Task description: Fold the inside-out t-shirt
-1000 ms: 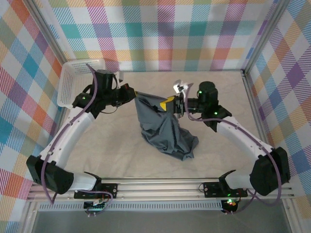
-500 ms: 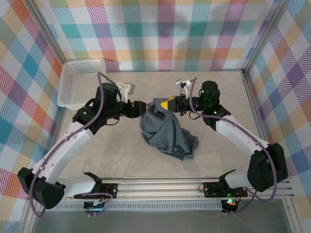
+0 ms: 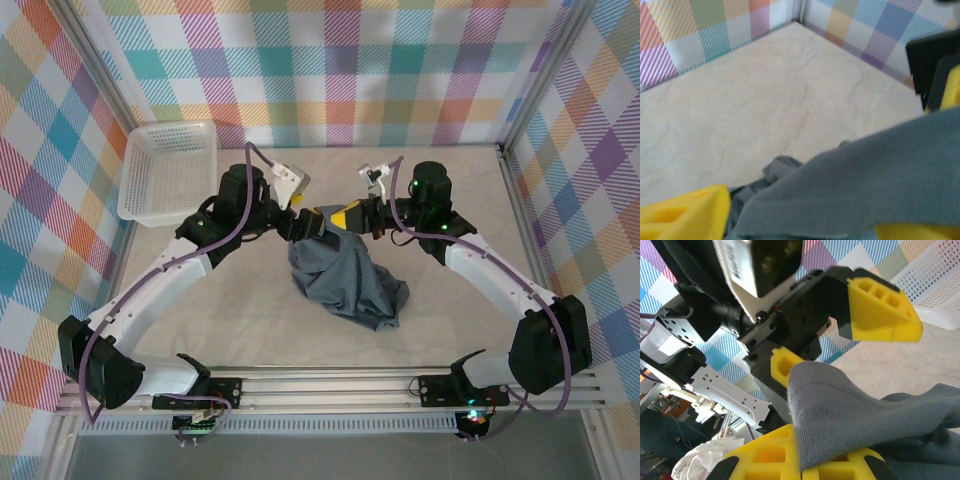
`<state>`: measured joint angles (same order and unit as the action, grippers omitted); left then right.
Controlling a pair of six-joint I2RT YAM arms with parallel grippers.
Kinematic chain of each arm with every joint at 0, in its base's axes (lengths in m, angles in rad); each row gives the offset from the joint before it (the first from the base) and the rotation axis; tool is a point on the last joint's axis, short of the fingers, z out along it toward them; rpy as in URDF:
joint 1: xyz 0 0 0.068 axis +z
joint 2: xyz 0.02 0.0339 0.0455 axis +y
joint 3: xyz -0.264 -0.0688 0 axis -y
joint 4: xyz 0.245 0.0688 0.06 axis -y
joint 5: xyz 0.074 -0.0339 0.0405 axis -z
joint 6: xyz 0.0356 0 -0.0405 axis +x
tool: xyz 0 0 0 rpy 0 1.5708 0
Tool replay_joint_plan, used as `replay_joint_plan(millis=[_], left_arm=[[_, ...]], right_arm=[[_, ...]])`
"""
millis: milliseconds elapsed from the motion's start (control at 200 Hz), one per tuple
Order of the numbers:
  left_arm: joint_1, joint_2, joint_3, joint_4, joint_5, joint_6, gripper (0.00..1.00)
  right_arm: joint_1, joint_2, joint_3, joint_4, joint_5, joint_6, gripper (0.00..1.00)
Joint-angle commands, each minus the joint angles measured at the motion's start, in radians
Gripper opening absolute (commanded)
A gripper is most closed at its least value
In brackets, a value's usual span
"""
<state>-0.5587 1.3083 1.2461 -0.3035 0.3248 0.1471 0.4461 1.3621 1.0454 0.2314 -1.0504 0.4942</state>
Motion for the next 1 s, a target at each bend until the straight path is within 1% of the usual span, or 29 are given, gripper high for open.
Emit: replay_joint_plan(millis=[0, 70, 105, 175, 215, 275, 285, 300, 355, 375, 400, 445, 460, 490, 525, 540, 565, 595, 640, 680, 715, 755, 830, 875, 915, 950, 995], left_arm=[[0.003, 0.019, 0.034, 0.079, 0.037, 0.025, 0.59], [0.002, 0.030, 0.047, 0.060, 0.090, 0.021, 0.54], [0.002, 0.040, 0.056, 0.049, 0.133, 0.013, 0.51], [0.003, 0.057, 0.076, 0.035, 0.217, -0.006, 0.41], [0.003, 0.066, 0.084, 0.000, 0.254, -0.022, 0.32], [0.003, 0.069, 0.088, -0.012, 0.283, -0.041, 0.15], [0.004, 0.070, 0.087, -0.015, 0.283, -0.044, 0.07], [0.005, 0.069, 0.087, -0.018, 0.281, -0.051, 0.00], [0.019, 0.060, 0.087, -0.013, 0.282, -0.109, 0.00], [0.029, 0.055, 0.084, -0.004, 0.293, -0.137, 0.00], [0.041, 0.048, 0.083, 0.010, 0.310, -0.187, 0.00], [0.054, 0.041, 0.088, 0.017, 0.320, -0.290, 0.00], [0.054, 0.040, 0.096, 0.017, 0.317, -0.321, 0.00], [0.051, 0.049, 0.111, 0.017, 0.311, -0.379, 0.00], [0.046, 0.063, 0.138, 0.008, 0.310, -0.452, 0.00], [0.043, 0.074, 0.151, -0.010, 0.313, -0.476, 0.00], [0.036, 0.091, 0.181, -0.046, 0.315, -0.502, 0.00], [0.024, 0.113, 0.220, -0.092, 0.308, -0.518, 0.00], [0.009, 0.146, 0.273, -0.188, 0.279, -0.526, 0.00], [-0.001, 0.170, 0.309, -0.255, 0.252, -0.527, 0.00], [-0.006, 0.186, 0.328, -0.295, 0.226, -0.532, 0.00], [-0.009, 0.198, 0.332, -0.312, 0.209, -0.543, 0.00], [-0.009, 0.207, 0.322, -0.309, 0.197, -0.572, 0.00], [-0.010, 0.211, 0.320, -0.306, 0.191, -0.588, 0.00], [-0.012, 0.216, 0.323, -0.306, 0.183, -0.602, 0.00], [-0.012, 0.221, 0.328, -0.310, 0.175, -0.616, 0.00], [-0.012, 0.231, 0.339, -0.313, 0.169, -0.637, 0.00]], right_arm=[[-0.003, -0.032, 0.027, -0.008, -0.042, -0.022, 0.00], [-0.003, -0.031, 0.032, -0.004, -0.052, -0.022, 0.00], [-0.003, -0.028, 0.038, -0.008, -0.054, -0.018, 0.00], [-0.004, -0.014, 0.052, -0.020, -0.056, -0.008, 0.00], [-0.003, -0.003, 0.061, -0.026, -0.056, 0.003, 0.00], [-0.004, 0.016, 0.075, -0.042, -0.058, 0.007, 0.00], [-0.005, 0.019, 0.077, -0.046, -0.058, 0.007, 0.00], [-0.007, 0.022, 0.079, -0.051, -0.061, 0.004, 0.00], [-0.020, 0.029, 0.088, -0.089, -0.053, -0.026, 0.00], [-0.031, 0.029, 0.088, -0.109, -0.043, -0.044, 0.02], [-0.050, 0.027, 0.086, -0.135, -0.016, -0.069, 0.07], [-0.090, 0.025, 0.071, -0.194, 0.075, -0.132, 0.25], [-0.102, 0.027, 0.064, -0.219, 0.122, -0.163, 0.29], [-0.120, 0.035, 0.058, -0.275, 0.238, -0.223, 0.29], [-0.128, 0.058, 0.075, -0.361, 0.375, -0.303, 0.25], [-0.127, 0.070, 0.090, -0.397, 0.415, -0.336, 0.23], [-0.128, 0.091, 0.124, -0.449, 0.451, -0.378, 0.23], [-0.128, 0.107, 0.161, -0.496, 0.458, -0.393, 0.24], [-0.127, 0.103, 0.178, -0.482, 0.424, -0.364, 0.26], [-0.126, 0.070, 0.147, -0.402, 0.399, -0.306, 0.30], [-0.126, 0.029, 0.106, -0.334, 0.409, -0.264, 0.34], [-0.119, -0.031, 0.062, -0.298, 0.466, -0.238, 0.36], [-0.070, -0.154, -0.018, -0.295, 0.638, -0.239, 0.36], [-0.015, -0.221, -0.060, -0.310, 0.748, -0.216, 0.35], [0.040, -0.267, -0.079, -0.339, 0.839, -0.164, 0.34], [0.088, -0.297, -0.088, -0.362, 0.889, -0.109, 0.34], [0.151, -0.318, -0.092, -0.381, 0.925, -0.033, 0.33]])
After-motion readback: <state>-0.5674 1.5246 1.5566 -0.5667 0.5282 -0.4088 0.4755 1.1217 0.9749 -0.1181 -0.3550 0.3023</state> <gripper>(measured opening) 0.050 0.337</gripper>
